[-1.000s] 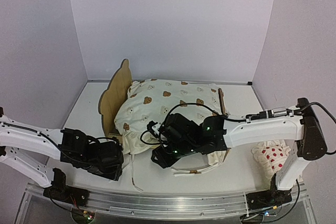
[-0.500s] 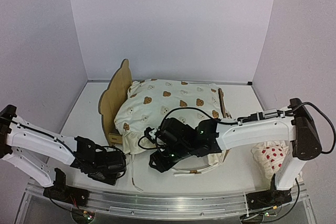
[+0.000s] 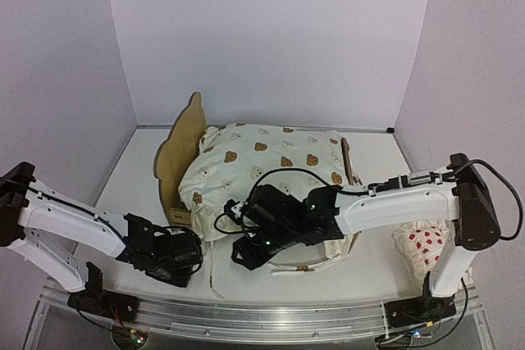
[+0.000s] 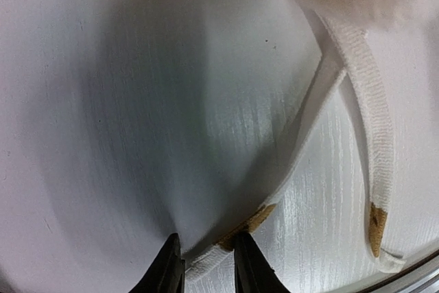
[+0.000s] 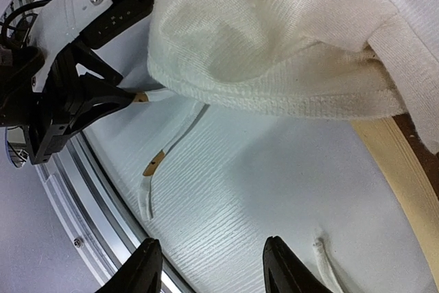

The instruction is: Set up the pet bed

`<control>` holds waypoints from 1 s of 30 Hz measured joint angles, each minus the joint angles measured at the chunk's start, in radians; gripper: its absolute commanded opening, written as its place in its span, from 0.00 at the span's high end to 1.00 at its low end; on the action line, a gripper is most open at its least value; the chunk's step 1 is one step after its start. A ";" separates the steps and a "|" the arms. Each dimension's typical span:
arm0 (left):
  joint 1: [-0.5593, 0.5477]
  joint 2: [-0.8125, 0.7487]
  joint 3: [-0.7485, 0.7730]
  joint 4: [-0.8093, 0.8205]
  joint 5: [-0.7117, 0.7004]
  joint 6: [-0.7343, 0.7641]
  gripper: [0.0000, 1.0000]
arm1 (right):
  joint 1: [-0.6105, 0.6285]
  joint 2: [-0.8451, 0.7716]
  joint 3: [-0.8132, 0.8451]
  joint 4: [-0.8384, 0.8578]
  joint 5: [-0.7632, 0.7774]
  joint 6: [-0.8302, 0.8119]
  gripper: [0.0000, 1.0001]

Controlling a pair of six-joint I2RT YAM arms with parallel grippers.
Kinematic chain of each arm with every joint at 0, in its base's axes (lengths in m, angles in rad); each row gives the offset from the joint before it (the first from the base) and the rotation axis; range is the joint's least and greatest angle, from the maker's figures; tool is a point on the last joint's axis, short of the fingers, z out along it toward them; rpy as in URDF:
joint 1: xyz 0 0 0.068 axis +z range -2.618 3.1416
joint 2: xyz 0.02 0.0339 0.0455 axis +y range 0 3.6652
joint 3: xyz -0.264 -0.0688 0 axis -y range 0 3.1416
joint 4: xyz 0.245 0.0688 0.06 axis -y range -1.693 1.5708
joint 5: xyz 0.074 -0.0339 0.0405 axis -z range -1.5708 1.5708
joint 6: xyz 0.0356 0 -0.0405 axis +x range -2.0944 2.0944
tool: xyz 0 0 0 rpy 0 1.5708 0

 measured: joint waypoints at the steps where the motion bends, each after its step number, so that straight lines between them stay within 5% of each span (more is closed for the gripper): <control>1: 0.000 0.000 0.000 0.002 0.000 0.001 0.82 | 0.000 0.003 0.002 0.000 -0.001 0.000 0.49; 10: 0.000 -0.028 -0.024 0.024 0.001 0.000 1.00 | 0.000 0.036 0.028 0.001 -0.012 0.001 0.51; 21: 0.000 -0.087 -0.032 0.016 0.009 0.002 1.00 | 0.000 0.092 0.074 0.032 -0.003 0.013 0.57; 30: 0.000 -0.175 -0.032 -0.010 0.008 0.007 1.00 | 0.000 0.232 0.076 0.251 -0.003 0.038 0.58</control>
